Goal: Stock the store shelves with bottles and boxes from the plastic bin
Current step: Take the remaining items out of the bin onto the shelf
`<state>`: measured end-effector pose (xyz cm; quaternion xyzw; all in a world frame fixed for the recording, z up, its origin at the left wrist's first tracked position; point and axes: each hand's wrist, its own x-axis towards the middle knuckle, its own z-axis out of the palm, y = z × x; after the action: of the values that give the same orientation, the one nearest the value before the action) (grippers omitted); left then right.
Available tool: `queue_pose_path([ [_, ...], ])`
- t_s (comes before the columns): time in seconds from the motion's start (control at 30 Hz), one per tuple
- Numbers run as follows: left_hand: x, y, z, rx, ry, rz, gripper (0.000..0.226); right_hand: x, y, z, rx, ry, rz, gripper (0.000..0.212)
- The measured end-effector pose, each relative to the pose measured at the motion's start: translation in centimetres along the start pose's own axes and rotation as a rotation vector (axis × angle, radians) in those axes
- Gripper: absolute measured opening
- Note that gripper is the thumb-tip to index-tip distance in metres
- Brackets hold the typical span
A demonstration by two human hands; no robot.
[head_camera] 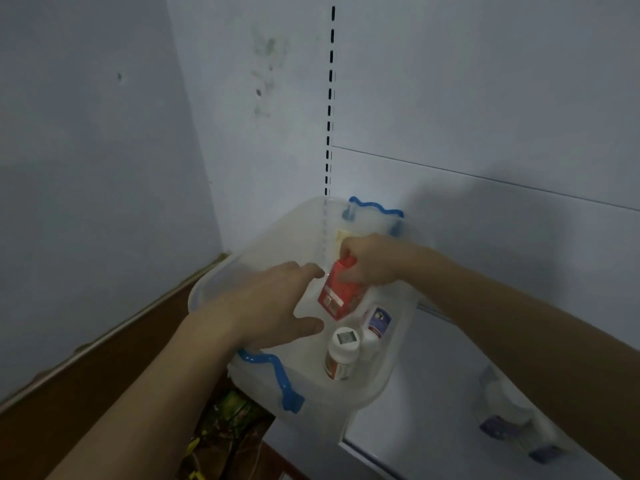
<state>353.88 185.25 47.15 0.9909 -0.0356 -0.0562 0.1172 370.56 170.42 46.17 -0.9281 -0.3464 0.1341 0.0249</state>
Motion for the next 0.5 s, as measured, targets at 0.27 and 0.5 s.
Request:
queue_pose_path([
  [0.27,-0.6,0.5,-1.0,-0.354,0.456,0.128,0.085,-9.3,-0.4,-3.1,1.025,0.29,-0.205,0.018],
  [0.5,-2.8,2.8,-3.5,-0.763,0.407,0.231,0.072,-15.9,-0.5,1.0,1.478,0.524,-0.265,0.045],
])
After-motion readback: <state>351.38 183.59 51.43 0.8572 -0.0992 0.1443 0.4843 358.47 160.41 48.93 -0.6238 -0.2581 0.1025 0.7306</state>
